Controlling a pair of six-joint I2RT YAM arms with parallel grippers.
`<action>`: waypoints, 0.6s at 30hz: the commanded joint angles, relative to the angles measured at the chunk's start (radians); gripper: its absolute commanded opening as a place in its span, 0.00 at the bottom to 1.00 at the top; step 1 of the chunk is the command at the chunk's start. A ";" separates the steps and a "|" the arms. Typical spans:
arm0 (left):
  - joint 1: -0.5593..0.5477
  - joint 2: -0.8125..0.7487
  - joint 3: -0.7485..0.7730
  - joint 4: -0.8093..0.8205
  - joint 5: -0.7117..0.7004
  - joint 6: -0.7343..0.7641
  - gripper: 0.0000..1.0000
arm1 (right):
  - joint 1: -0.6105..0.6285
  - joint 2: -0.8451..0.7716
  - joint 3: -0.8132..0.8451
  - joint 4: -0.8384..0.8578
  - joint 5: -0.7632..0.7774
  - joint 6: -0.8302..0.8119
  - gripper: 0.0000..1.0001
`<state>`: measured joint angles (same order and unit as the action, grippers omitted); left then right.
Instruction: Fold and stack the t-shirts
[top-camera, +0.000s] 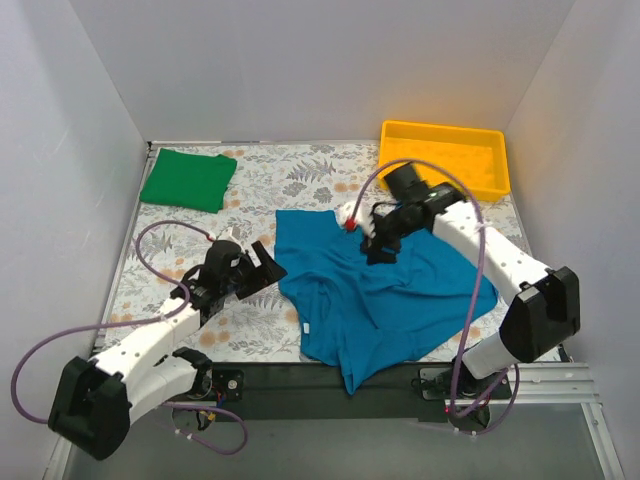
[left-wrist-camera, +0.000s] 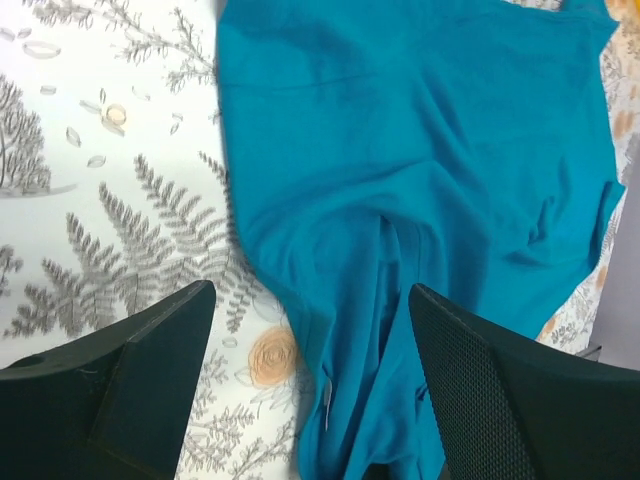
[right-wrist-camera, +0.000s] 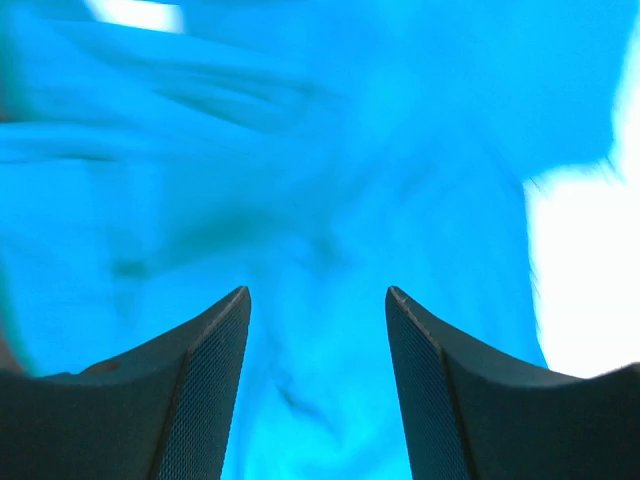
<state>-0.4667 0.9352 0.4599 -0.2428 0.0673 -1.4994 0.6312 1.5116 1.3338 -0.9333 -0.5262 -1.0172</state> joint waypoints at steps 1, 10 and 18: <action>0.051 0.146 0.101 0.128 0.050 0.054 0.78 | -0.288 -0.019 -0.016 0.161 -0.104 0.226 0.64; 0.183 0.580 0.342 0.174 0.101 0.143 0.72 | -0.689 0.226 0.008 0.487 -0.158 0.657 0.59; 0.207 0.697 0.488 0.108 0.131 0.214 0.64 | -0.709 0.315 -0.033 0.562 0.039 0.741 0.59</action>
<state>-0.2588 1.6768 0.9112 -0.1108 0.1696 -1.3380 -0.0761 1.7939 1.2972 -0.4435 -0.5705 -0.3389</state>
